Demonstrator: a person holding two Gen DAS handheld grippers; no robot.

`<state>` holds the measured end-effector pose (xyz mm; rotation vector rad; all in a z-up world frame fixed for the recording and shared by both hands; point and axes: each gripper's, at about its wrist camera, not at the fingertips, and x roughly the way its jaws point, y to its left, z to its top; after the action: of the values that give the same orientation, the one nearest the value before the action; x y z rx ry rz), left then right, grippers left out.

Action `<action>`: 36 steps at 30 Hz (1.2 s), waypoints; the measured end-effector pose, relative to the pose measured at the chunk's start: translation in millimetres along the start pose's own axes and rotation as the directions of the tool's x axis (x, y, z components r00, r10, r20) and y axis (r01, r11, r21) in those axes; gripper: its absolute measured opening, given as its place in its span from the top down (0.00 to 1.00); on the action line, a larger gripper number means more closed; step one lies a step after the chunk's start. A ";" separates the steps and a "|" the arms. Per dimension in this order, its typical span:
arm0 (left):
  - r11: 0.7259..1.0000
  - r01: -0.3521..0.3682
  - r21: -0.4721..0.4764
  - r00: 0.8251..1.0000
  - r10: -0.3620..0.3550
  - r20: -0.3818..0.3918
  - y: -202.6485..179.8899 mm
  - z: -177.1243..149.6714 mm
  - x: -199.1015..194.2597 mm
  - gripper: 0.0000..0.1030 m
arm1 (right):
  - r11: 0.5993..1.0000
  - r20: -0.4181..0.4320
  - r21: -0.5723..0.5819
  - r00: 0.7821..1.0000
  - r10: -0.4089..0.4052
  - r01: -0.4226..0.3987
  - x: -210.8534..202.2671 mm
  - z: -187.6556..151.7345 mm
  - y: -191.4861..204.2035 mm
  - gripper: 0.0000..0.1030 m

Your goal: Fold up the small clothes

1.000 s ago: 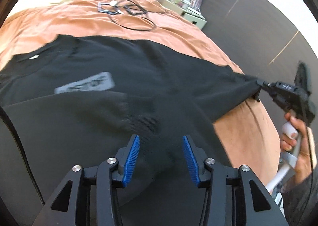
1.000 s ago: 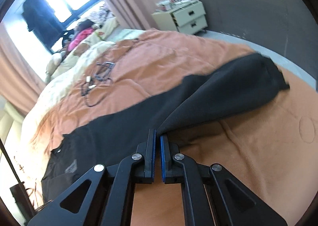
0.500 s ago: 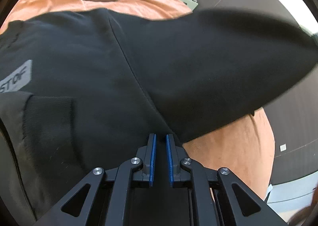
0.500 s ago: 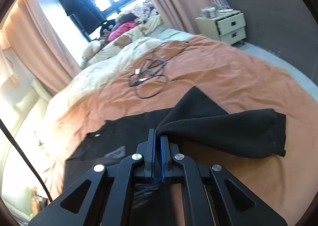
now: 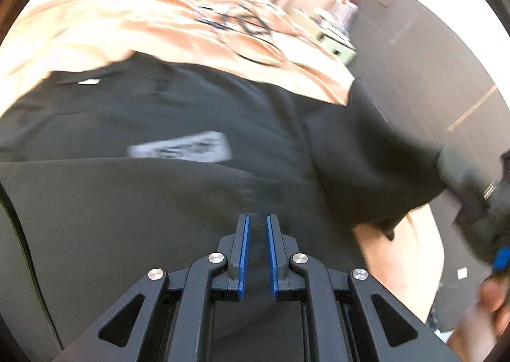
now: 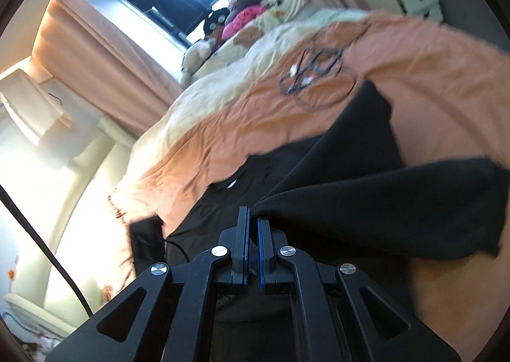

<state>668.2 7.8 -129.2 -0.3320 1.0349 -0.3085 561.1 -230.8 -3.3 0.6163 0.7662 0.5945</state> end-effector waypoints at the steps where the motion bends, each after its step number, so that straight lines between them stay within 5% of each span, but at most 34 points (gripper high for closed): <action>1: 1.000 -0.024 -0.011 1.000 0.024 0.007 11.4 -1.1 -12.6 0.89 | 1.000 -0.021 0.002 1.000 0.013 -0.013 7.7 -4.8 -2.1 0.99; 6: 0.995 -0.099 -0.031 0.995 0.100 0.019 42.4 -6.8 -56.2 0.88 | 0.996 -0.145 0.091 0.989 0.029 -0.015 45.1 -26.2 -19.9 0.84; 8: 0.992 -0.123 -0.034 0.992 0.124 0.019 50.5 -9.6 -68.6 0.85 | 0.996 -0.204 0.085 0.979 0.027 -0.009 53.2 -34.5 -20.4 0.51; 12: 0.990 -0.138 -0.031 0.989 0.140 0.051 48.1 -13.1 -81.6 0.44 | 0.998 -0.203 0.057 0.979 0.013 -0.002 30.4 -37.2 -32.8 0.45; 14: 0.993 -0.120 -0.024 0.991 0.121 0.060 44.2 -8.8 -81.6 0.39 | 0.997 -0.171 0.065 0.985 -0.022 0.034 7.5 -33.3 -52.8 0.45; 18: 0.997 -0.071 0.007 0.997 0.071 0.031 25.5 -9.2 -66.5 0.39 | 0.983 -0.106 0.085 0.982 -0.154 0.163 -39.2 -29.3 -99.7 0.45; 24: 1.000 -0.003 0.028 1.000 0.004 -0.026 -1.1 -13.2 -23.2 0.39 | 0.924 -0.066 0.168 0.939 -0.337 0.344 -96.9 -15.9 -178.0 0.45; 29: 0.999 0.043 0.019 0.997 -0.042 -0.070 -14.5 -19.3 12.1 0.39 | 0.878 -0.087 0.257 0.914 -0.395 0.404 -105.9 0.8 -219.3 0.45; 31: 0.998 0.049 0.038 0.996 -0.046 -0.077 -18.2 -24.0 20.9 0.39 | 0.876 -0.092 0.293 0.924 -0.372 0.382 -101.6 12.4 -234.6 0.45; 32: 0.998 0.039 0.053 0.996 -0.035 -0.081 -19.3 -26.4 24.7 0.42 | 0.877 -0.092 0.304 0.927 -0.363 0.373 -98.3 15.3 -233.3 0.45; 34: 0.998 0.041 0.051 0.993 -0.035 -0.114 -16.6 -30.5 32.7 0.79 | 0.875 -0.067 0.325 0.932 -0.357 0.359 -93.4 25.0 -233.0 0.47; 36: 0.998 0.055 0.010 0.988 -0.053 -0.147 -8.1 -33.5 38.8 0.83 | 0.880 -0.047 0.334 0.939 -0.342 0.337 -86.8 35.6 -228.4 0.69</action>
<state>656.7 -19.3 -172.0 -0.3288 1.1695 -0.3931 597.8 -453.7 -102.9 0.7781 0.9488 0.1316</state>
